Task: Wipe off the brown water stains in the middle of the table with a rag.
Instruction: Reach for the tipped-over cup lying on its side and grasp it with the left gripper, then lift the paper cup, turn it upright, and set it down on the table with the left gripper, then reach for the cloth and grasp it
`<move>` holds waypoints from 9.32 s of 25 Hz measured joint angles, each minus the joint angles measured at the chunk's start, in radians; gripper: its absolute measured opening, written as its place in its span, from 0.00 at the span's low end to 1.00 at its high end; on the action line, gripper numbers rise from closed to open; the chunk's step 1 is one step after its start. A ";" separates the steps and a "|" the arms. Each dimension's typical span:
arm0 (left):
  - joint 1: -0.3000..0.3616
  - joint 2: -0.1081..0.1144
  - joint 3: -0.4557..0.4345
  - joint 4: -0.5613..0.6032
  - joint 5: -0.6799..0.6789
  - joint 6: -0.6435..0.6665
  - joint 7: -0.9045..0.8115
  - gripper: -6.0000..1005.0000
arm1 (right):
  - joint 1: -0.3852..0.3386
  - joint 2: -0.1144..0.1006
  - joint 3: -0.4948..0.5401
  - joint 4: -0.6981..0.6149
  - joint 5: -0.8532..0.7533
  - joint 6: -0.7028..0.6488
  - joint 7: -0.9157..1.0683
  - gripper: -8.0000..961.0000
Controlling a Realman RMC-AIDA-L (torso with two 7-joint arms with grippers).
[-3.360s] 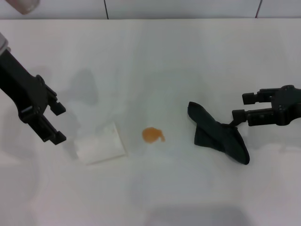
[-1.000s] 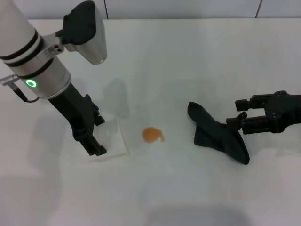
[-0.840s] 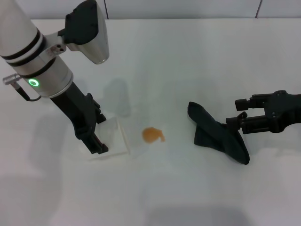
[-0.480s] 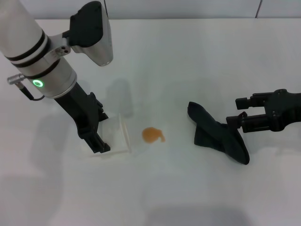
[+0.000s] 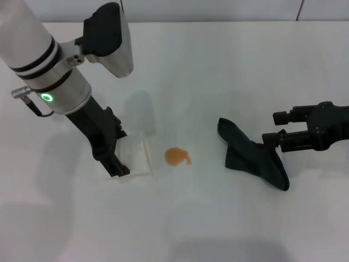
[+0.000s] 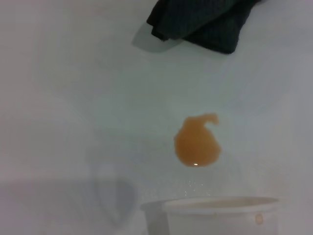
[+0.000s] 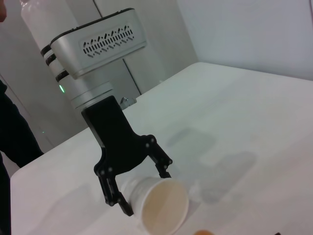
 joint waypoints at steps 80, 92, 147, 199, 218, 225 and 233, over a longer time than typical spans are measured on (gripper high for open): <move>0.497 -0.007 -0.109 -0.313 -1.303 -0.537 1.044 0.48 | 0.082 0.003 -0.064 0.055 -0.048 0.020 -0.023 0.80; 0.456 -0.012 -0.106 -0.375 -1.301 -0.587 1.064 0.49 | 0.085 0.003 -0.073 0.055 -0.048 0.026 -0.020 0.80; 0.634 -0.010 0.129 -0.164 -1.289 -0.635 0.929 0.86 | 0.089 0.004 -0.084 -0.010 -0.046 0.026 0.024 0.77; 0.547 0.160 -0.296 0.402 -0.692 0.156 0.278 0.86 | 0.051 0.005 -0.117 -0.089 0.033 0.089 0.013 0.71; 0.525 0.143 -0.289 0.406 -0.626 0.233 0.317 0.86 | 0.062 0.002 -0.207 -0.139 -0.039 0.127 0.095 0.71; 0.522 0.127 -0.293 0.414 -0.631 0.232 0.311 0.86 | 0.078 0.003 -0.212 -0.164 -0.175 0.134 0.171 0.71; 0.516 0.124 -0.294 0.416 -0.631 0.224 0.295 0.86 | 0.111 0.004 -0.254 -0.152 -0.295 0.156 0.229 0.71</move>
